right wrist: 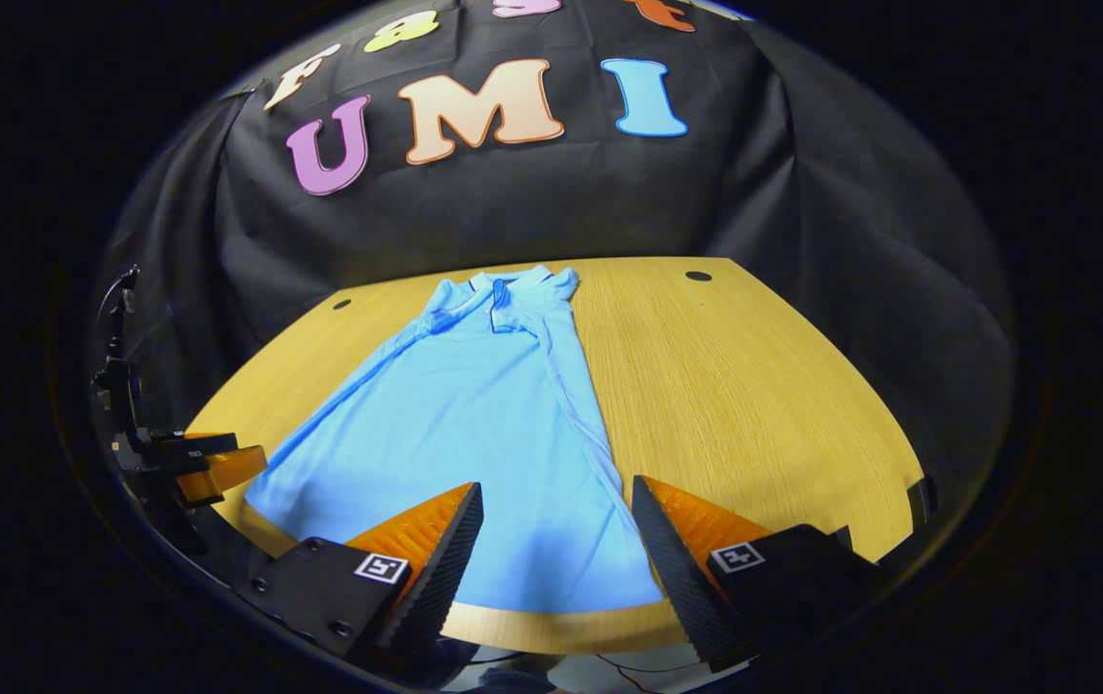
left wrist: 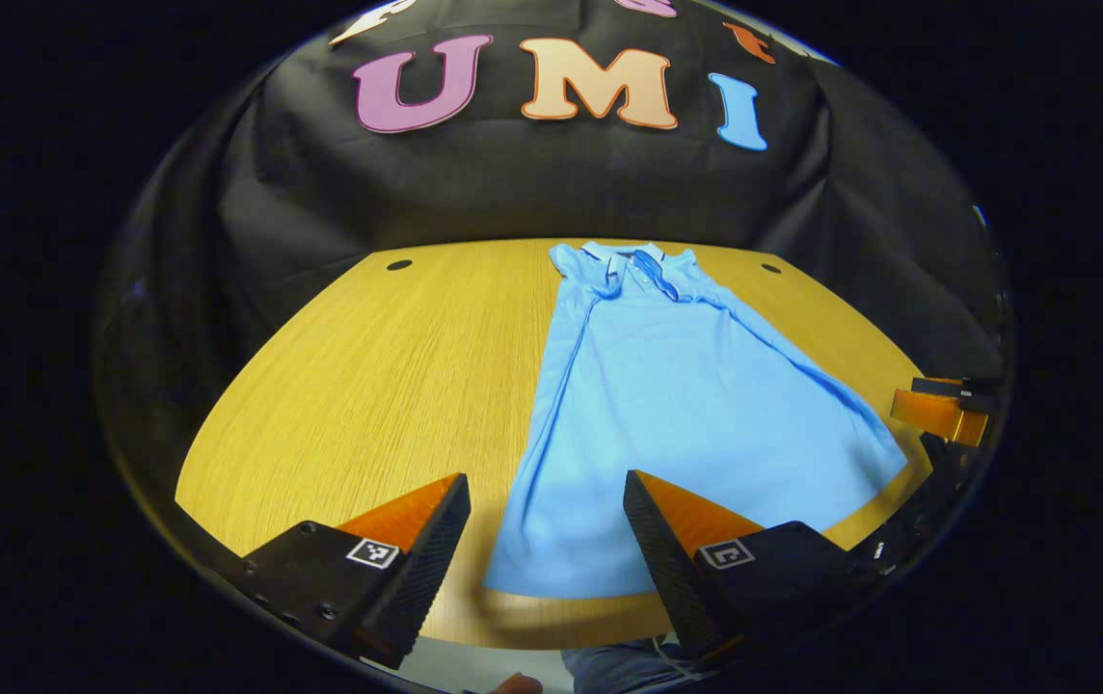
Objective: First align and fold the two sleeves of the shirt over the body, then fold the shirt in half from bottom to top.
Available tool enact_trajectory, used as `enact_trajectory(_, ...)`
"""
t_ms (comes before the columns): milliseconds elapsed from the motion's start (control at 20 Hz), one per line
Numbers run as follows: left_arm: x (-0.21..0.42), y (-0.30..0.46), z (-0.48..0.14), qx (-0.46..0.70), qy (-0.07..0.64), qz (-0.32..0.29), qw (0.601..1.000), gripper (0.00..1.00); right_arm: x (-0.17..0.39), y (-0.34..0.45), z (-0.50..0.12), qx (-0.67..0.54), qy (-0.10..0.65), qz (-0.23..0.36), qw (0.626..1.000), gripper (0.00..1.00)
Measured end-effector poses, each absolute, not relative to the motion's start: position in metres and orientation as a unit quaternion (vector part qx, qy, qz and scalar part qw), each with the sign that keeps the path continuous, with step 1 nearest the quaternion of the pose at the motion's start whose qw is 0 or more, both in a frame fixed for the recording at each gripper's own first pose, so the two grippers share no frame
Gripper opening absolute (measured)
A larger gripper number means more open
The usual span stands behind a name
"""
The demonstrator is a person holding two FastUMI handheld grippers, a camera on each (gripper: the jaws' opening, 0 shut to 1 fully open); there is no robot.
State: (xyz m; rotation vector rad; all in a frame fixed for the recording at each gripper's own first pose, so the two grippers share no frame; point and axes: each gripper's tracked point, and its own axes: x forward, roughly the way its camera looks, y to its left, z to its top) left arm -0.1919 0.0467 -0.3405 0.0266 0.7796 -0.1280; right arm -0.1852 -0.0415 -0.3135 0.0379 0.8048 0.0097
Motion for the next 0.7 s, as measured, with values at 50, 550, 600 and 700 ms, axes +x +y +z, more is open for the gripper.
enact_trajectory(50,-0.197,0.048,-0.345,0.015,0.385,-0.062,0.921,0.96,-0.189,-0.04,-0.317,0.015,0.396,0.006,0.918,0.98)
enact_trajectory(550,-0.222,0.048,-0.376,0.03,0.408,-0.071,0.91,0.95,-0.225,-0.06,-0.362,-0.016,0.445,-0.016,0.895,0.98)
enact_trajectory(600,-0.223,0.047,-0.377,0.032,0.412,-0.072,0.908,0.96,-0.227,-0.062,-0.367,-0.016,0.451,-0.021,0.892,0.98)
enact_trajectory(700,-0.221,0.047,-0.376,0.035,0.404,-0.078,0.911,0.97,-0.229,-0.064,-0.372,-0.015,0.456,-0.023,0.89,0.98)
